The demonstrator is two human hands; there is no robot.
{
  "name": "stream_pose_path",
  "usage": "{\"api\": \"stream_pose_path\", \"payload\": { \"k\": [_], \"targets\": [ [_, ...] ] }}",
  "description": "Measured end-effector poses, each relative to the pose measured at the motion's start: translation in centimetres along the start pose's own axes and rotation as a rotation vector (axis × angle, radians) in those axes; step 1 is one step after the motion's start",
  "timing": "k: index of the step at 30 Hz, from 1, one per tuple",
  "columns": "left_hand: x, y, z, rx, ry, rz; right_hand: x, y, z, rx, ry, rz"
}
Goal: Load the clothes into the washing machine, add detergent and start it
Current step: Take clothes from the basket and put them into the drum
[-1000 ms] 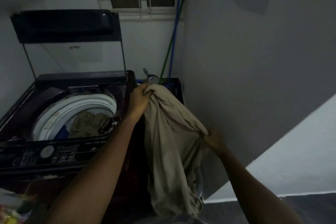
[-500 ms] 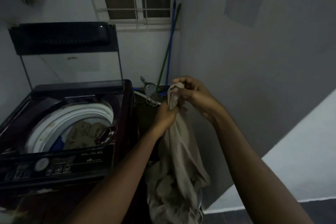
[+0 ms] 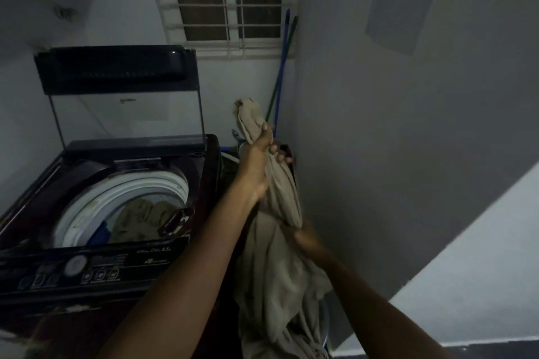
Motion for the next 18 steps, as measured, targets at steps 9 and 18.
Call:
{"api": "stream_pose_path", "payload": {
  "k": [9, 18],
  "targets": [
    [-0.4, 4.5, -4.2, 1.144, -0.191, -0.58, -1.2, 8.1, -12.0, 0.203, 0.226, 0.286],
    [-1.3, 5.1, -4.4, 0.743, -0.057, -0.187, -5.0, 0.3, -19.2, 0.227, 0.326, -0.252]
  ]
}}
Point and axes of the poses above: each hand's wrist, its own x-axis towards the middle knuckle, its own y-axis out of the back of the hand, z = x × y, the point moved 9 cm from there along x, towards the middle knuckle, and after that the axes turned 12 degrees about -y, right-handed, at the moved point
